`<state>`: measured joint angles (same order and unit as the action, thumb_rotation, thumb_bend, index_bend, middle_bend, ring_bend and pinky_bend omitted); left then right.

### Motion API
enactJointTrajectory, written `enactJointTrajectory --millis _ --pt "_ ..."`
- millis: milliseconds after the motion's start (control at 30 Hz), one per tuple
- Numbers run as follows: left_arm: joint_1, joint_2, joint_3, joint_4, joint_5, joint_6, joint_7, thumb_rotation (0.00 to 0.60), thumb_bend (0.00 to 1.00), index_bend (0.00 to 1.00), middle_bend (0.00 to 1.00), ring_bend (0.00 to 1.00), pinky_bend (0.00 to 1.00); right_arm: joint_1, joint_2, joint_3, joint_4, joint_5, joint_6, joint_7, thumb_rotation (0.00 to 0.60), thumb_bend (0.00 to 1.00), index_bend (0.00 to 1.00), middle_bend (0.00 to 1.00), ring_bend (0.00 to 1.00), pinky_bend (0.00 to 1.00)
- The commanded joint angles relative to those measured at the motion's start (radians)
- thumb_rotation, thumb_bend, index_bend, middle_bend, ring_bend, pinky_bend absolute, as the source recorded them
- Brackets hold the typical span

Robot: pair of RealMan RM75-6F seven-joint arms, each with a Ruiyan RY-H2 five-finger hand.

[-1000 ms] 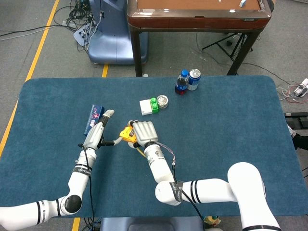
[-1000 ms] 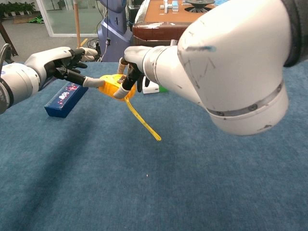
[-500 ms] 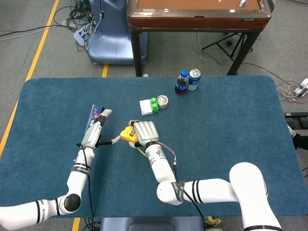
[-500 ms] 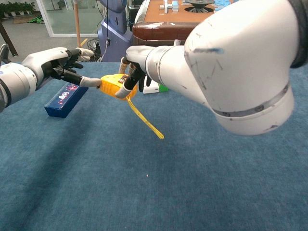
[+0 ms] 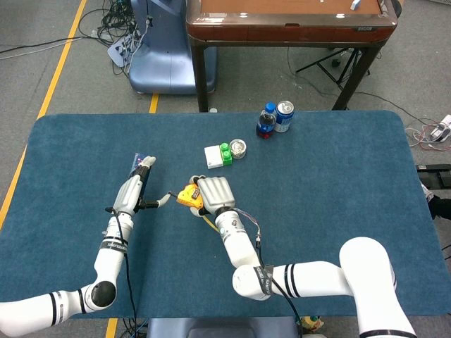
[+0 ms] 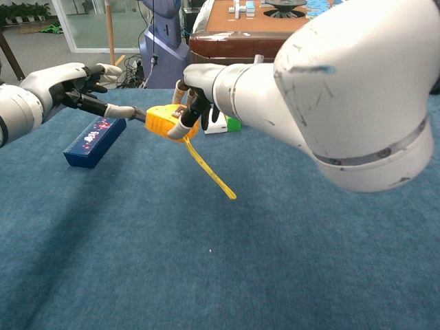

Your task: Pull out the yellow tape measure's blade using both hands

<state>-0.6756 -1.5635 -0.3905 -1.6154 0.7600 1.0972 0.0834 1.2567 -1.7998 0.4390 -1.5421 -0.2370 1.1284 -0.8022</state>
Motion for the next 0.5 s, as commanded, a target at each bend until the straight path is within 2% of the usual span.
enactJointTrajectory --millis 33,233,500 --pt "0.001 0.003 -0.002 0.004 -0.003 -0.001 -0.001 0.6 0.22 0.01 0.0 0.0 0.0 0.0 0.001 0.0 -0.001 0.001 0.0 0.0 0.6 0.81 0.57 0.59 0.49 0.31" --pt "0.004 0.01 -0.002 0.018 -0.009 -0.007 -0.003 0.6 0.22 0.08 0.0 0.0 0.0 -0.002 0.005 0.001 -0.002 0.003 -0.001 0.002 0.6 0.81 0.58 0.6 0.5 0.31" --pt "0.006 0.018 -0.001 0.028 -0.01 -0.018 -0.006 0.6 0.28 0.25 0.0 0.0 0.0 -0.003 0.007 0.001 0.002 0.007 -0.003 0.003 0.6 0.81 0.58 0.6 0.5 0.31"
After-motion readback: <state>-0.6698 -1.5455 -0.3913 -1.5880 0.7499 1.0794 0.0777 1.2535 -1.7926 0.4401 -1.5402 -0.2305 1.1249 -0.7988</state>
